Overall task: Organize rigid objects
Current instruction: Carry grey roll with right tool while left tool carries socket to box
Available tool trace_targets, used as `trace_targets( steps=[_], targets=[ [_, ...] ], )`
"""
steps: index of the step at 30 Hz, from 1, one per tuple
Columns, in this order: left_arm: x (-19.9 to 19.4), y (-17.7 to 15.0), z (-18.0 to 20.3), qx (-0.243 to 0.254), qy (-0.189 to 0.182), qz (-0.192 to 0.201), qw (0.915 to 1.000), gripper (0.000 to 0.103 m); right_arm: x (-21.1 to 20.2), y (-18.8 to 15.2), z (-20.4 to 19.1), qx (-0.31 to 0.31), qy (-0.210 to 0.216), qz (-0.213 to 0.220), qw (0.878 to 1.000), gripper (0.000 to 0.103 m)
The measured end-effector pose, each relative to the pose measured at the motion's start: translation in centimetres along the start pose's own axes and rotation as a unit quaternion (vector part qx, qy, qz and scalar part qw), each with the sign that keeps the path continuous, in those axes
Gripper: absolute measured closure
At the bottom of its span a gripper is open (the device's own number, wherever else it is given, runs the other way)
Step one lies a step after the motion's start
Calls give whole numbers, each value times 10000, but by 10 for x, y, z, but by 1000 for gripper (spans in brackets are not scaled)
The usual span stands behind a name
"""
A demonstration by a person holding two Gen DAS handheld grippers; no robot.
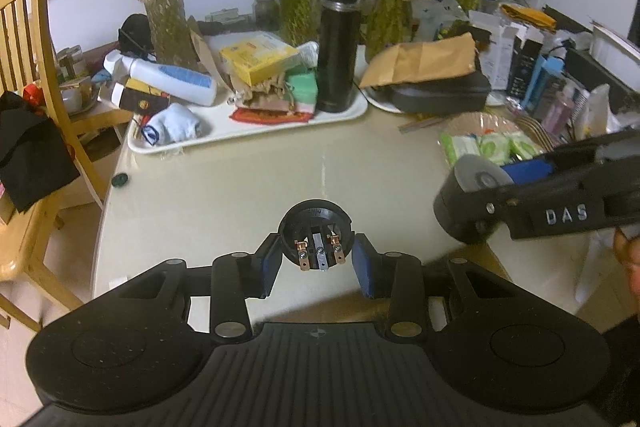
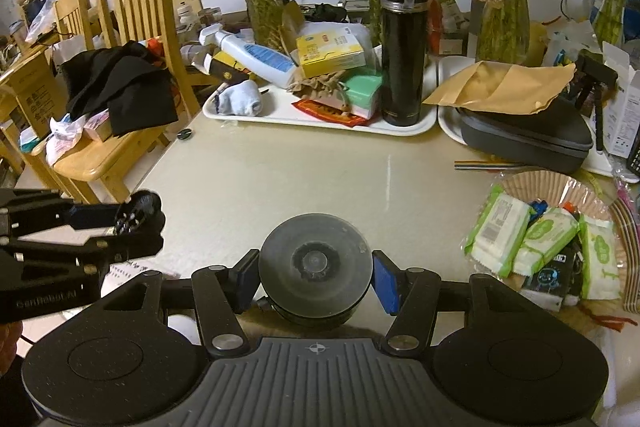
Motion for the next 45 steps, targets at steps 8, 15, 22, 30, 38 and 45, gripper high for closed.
trace_targets(
  steps=[8, 15, 22, 30, 38, 45],
  targets=[
    [-13, -33, 9, 43, -130, -199, 9997, 65, -11, -20, -12, -37, 34, -25, 10000, 42],
    [-21, -54, 12, 15, -194, -440, 9988, 65, -17, -42, -21, -61, 38, -151, 9999, 42],
    [-21, -61, 18, 97, -217, -556, 9982, 65, -18, -52, -26, -100, 35, -240, 9997, 42],
    [-20, -68, 21, 132, -163, -673, 9975, 65, -16, -53, -25, -56, 6, -301, 9995, 42],
    [-15, -69, 19, 53, -54, -814, 9967, 50, -11, -54, -26, -159, -97, -441, 9989, 6],
    [-17, -69, 11, -287, 2, -822, 9962, 24, -11, -53, -16, 4, -305, -448, 9985, 0]
  ],
)
Point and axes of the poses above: each gripper's, at about its wrist camera, not at the fingertips, and x roughly the way its jaws point, z to its right, y to its top, the point moved 4 cm from there along x, roughly the way its jaws point, and after that the axes turned 8 degrees about y, right-handed, at the moved point
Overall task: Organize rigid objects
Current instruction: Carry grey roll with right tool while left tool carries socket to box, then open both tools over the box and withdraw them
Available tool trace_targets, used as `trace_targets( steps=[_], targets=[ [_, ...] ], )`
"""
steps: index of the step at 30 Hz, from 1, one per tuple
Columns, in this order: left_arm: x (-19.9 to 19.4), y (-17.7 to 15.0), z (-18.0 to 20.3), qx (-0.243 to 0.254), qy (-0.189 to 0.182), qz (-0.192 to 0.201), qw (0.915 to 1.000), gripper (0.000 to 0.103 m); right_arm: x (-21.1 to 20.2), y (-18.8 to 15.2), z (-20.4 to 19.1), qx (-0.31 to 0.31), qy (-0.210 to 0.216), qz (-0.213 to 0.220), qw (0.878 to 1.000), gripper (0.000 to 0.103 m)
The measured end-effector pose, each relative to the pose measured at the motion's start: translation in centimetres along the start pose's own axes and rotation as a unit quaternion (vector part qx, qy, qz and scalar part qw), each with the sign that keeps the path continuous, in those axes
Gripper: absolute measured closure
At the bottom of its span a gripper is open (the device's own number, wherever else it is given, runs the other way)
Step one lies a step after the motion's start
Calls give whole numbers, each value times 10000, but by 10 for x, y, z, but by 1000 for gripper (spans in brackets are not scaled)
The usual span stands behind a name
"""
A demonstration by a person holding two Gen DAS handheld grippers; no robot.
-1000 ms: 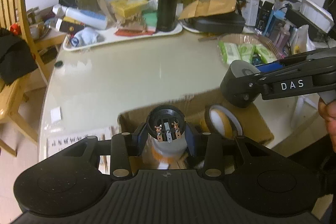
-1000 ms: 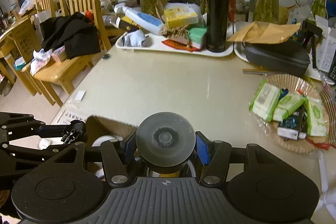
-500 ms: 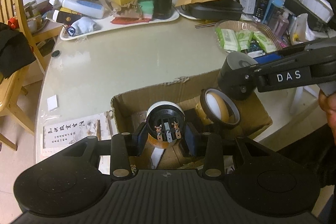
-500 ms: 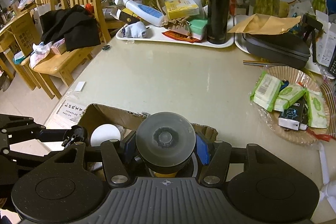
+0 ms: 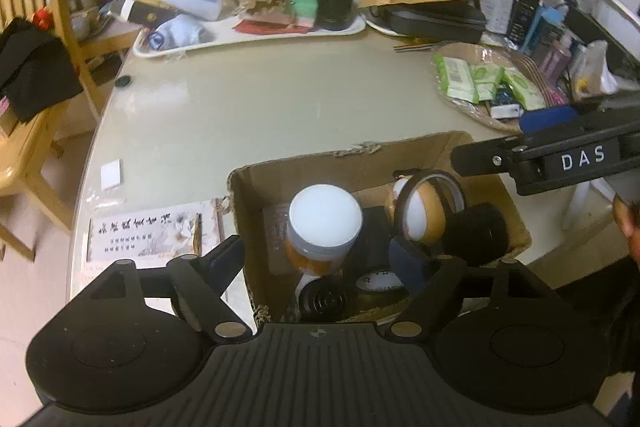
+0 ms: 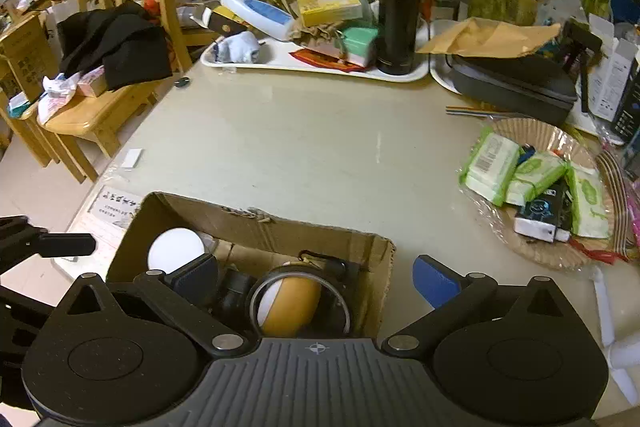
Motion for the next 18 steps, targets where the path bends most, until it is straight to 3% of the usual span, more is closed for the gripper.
trace_targets(
  steps=[12, 18],
  targets=[
    [-5, -12, -3, -323, 62, -126, 9994, 6, -7, -14, 5, 242, -137, -188, 9994, 0],
    [-9, -25, 2, -206, 136, -231, 9994, 0, -8, -33, -4, 46, -250, -478, 9985, 0]
  ],
)
Point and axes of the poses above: each gripper's, at about its wrist camera, not at the fingertips, and x roughly the way its jaws point, z to its right, y to its top, the point moved 4 cm from there along x, roughly the way its jaws point, and after that the axes turned 8 degrees about y, right-handed, at the moved point
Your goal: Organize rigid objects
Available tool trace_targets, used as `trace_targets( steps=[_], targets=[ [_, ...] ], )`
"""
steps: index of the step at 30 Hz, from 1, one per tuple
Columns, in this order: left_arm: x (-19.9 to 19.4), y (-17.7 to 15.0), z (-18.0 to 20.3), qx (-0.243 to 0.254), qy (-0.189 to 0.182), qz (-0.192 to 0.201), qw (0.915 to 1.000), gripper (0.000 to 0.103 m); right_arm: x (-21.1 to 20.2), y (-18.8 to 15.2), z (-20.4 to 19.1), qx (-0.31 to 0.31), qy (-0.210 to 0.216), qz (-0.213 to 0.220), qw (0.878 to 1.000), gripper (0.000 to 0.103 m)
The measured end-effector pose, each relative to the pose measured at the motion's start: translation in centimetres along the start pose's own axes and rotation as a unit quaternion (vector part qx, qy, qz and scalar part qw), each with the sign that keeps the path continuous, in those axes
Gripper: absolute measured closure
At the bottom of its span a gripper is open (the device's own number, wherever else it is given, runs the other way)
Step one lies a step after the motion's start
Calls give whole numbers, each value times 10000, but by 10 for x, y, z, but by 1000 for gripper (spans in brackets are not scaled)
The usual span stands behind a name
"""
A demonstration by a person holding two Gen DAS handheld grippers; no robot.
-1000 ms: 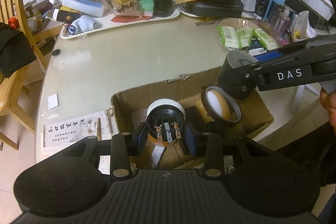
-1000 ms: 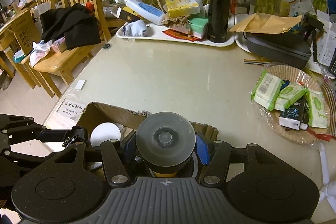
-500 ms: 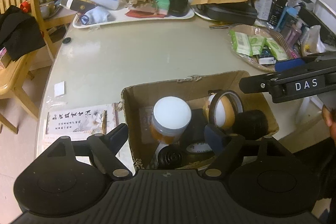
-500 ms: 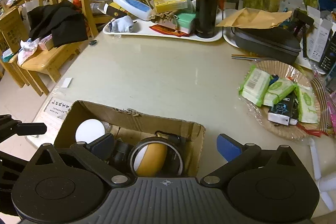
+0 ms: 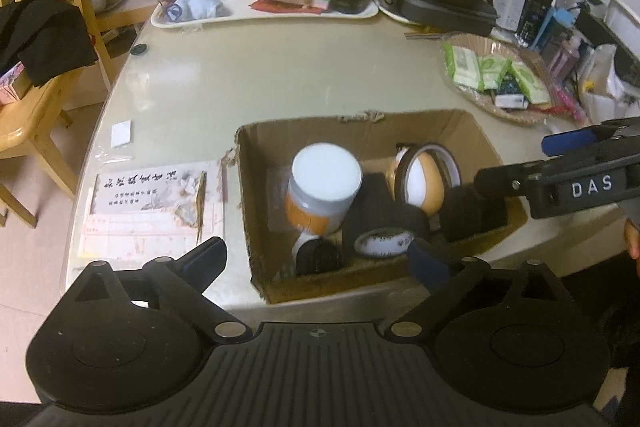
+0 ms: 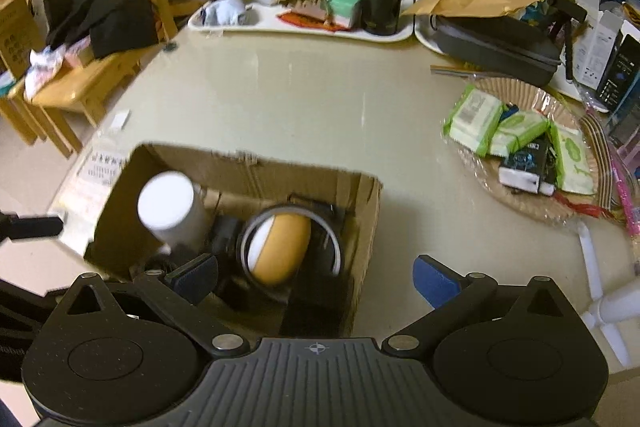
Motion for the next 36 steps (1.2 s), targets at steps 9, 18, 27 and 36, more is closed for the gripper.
trace_targets(
  steps=[9, 18, 27, 36],
  targets=[
    [-4, -23, 4, 213, 203, -297, 9991, 0, -6, -31, -2, -170, -258, -324, 9990, 0],
    [-11, -24, -1, 51, 407, -267, 9988, 0, -4, -52, -12, -434, -333, -601, 9967, 0],
    [3, -27, 1, 296, 786, -588, 9947, 0, 5, -55, -16, -569, -483, -839, 9937, 0],
    [4, -28, 4, 528, 971, -596, 9921, 0, 13, -59, -17, -730, -558, -1057, 9901, 0]
  ],
)
Point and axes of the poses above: each gripper's, at about its wrist camera, not at the fingertips, and x roughly the way its jaws point, z to its right, y to its top, the point moved 4 cm from there along x, roughly the way its jaws point, and after that the axes turned 8 degrees about y, right-handed, at the moved point
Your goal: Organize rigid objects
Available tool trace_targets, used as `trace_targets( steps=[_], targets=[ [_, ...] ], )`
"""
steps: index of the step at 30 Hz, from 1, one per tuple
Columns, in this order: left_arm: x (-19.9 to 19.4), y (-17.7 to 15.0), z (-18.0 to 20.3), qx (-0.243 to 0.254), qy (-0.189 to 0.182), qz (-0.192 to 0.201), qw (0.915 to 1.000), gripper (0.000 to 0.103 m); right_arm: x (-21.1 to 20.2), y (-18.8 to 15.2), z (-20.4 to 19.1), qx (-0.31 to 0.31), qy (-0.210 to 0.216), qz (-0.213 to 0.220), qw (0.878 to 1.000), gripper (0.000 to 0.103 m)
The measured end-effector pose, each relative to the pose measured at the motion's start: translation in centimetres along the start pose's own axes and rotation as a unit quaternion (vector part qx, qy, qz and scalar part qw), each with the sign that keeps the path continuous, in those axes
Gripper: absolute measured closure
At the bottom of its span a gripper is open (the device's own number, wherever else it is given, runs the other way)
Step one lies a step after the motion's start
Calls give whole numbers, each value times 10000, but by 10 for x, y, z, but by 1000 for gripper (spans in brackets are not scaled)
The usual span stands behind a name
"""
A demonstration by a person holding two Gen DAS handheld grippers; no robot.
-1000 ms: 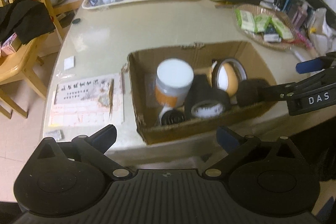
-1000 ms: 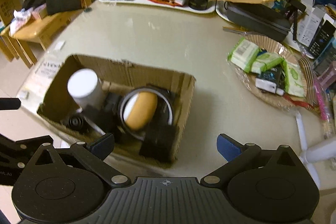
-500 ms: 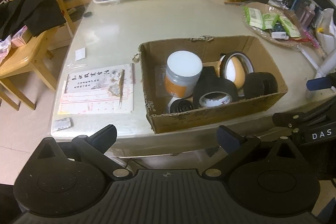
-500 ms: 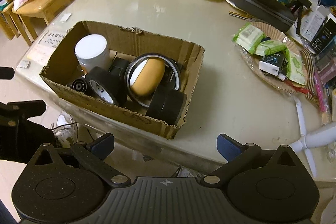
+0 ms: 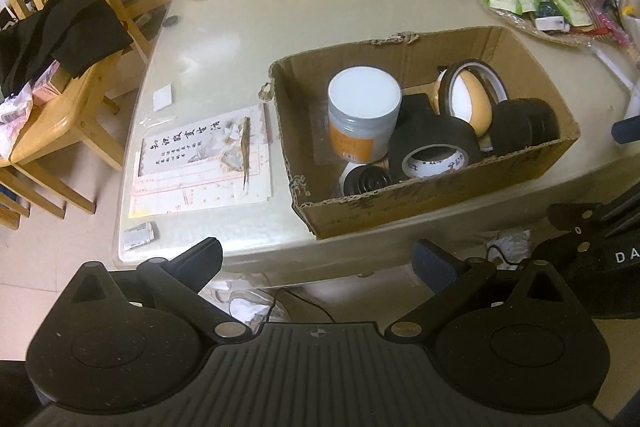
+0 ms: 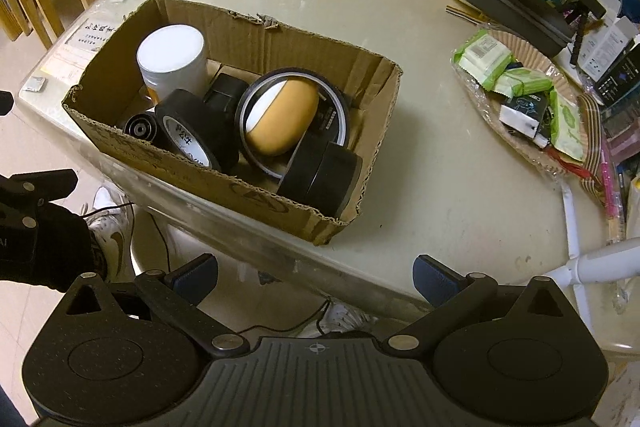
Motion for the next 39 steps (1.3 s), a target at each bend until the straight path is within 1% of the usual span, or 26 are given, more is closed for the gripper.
trace_targets(
  steps=[6, 13, 18, 39],
  targets=[
    [-2, 2, -1, -48, -16, 46, 10000, 0, -2, 2, -2, -8, -13, 53, 10000, 0],
    [-6, 7, -5, -188, -37, 154, 9997, 0, -7, 5, -1, 11, -48, 212, 9998, 0],
    [-8, 9, -3, -129, -24, 242, 9996, 0, -10, 8, 1, 72, -72, 325, 9994, 0],
    [-10, 10, -1, -70, -46, 294, 9995, 0, -11, 8, 0, 61, -54, 349, 9994, 0]
  ],
)
Point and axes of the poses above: each gripper's, at about its wrist camera, not at the fingertips, and x roughly the way its jaws point, z to its right, y to its top, the point moved 4 cm from there along x, roughly the way its jaws point, and after that the axes turned 8 degrees about y, right-handed, at the moved point
